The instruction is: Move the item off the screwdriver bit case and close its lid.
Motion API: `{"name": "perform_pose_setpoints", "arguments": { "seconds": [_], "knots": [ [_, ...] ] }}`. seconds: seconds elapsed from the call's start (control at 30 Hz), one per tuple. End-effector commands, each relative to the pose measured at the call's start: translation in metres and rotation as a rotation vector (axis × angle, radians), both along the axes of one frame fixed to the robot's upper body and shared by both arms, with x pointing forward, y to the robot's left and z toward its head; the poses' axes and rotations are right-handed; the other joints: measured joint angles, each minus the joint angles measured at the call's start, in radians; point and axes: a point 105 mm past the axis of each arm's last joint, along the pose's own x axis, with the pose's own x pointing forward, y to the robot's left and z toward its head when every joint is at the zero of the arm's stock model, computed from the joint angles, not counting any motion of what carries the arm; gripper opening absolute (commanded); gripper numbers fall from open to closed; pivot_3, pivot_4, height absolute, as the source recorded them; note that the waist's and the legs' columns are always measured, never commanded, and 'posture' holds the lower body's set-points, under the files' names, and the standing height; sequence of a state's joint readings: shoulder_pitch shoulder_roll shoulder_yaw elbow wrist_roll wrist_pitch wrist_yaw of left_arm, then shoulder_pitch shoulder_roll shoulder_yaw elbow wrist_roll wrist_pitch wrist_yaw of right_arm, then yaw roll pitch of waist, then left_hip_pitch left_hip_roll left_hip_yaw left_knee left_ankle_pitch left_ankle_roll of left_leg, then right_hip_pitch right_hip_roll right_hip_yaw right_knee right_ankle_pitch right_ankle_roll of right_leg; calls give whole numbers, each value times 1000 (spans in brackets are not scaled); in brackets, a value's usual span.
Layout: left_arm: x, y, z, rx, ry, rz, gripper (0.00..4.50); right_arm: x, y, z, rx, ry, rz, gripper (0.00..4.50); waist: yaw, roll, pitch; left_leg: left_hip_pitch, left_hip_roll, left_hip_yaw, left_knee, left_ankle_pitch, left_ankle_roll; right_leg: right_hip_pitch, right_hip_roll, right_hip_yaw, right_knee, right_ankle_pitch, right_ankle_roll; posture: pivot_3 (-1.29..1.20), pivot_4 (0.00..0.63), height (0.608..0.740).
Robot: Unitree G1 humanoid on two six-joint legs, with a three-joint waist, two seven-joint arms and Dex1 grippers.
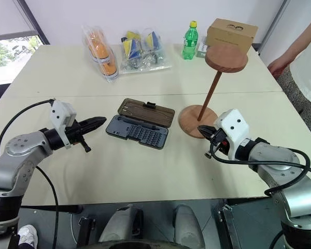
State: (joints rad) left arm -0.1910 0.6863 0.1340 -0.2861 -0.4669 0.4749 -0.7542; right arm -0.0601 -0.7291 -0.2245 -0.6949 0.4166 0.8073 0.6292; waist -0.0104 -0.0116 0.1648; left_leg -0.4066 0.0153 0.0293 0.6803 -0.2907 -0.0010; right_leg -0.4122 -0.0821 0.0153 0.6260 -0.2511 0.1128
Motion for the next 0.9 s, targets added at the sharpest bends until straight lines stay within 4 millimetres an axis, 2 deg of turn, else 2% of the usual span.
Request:
{"name": "perform_pose_setpoints", "arguments": {
  "seconds": [0.03, 0.5, 0.6, 0.77, 0.83, 0.87, 0.9],
  "knots": [
    [-1, -4, 11, 8, -51, -5, 0, -2, 5, 11, -17, -54, 22, 54, 0, 0, 0, 0, 0, 0, 0, 0, 0, 0, 0, 0, 0, 0, 0, 0, 150, 740],
    [0, -10, 12, -9, -49, -9, 0, 0, 3, 11, -3, -58, -2, 54, 0, -1, 1, 0, 0, 0, 0, 0, 0, 0, 0, 0, 0, 0, 0, 0, 150, 740],
    [0, -10, 12, -11, -48, -11, 0, 0, 3, 11, 12, -52, -2, 801, 0, -1, 1, 0, 0, 0, 0, 0, 0, 0, 0, 0, 0, 0, 0, 0, 150, 740],
    [0, -11, 11, -14, -46, -16, 0, 0, 3, 10, 10, -57, -17, 3170, 0, -1, 1, 0, 0, 0, 0, 0, 0, 0, 0, 0, 0, 0, 0, 0, 150, 740],
    [0, -12, 11, -14, -44, -21, 0, 1, 2, 9, 10, -55, -24, 4271, 0, -1, 1, 0, 0, 0, 0, 0, 0, 0, 0, 0, 0, 0, 0, 0, 150, 740],
    [0, -12, 11, -13, -43, -22, 0, 1, 2, 9, 13, -56, -29, 4453, 0, -1, 1, 0, 0, 0, 0, 0, 0, 0, 0, 0, 0, 0, 0, 0, 150, 740],
    [1, -12, 11, -13, -43, -23, 0, 1, 2, 10, 13, -60, -36, 4453, 0, -1, 1, 0, 0, 0, 0, 0, 0, 0, 0, 0, 0, 0, 0, 0, 150, 740]
  ]
}}
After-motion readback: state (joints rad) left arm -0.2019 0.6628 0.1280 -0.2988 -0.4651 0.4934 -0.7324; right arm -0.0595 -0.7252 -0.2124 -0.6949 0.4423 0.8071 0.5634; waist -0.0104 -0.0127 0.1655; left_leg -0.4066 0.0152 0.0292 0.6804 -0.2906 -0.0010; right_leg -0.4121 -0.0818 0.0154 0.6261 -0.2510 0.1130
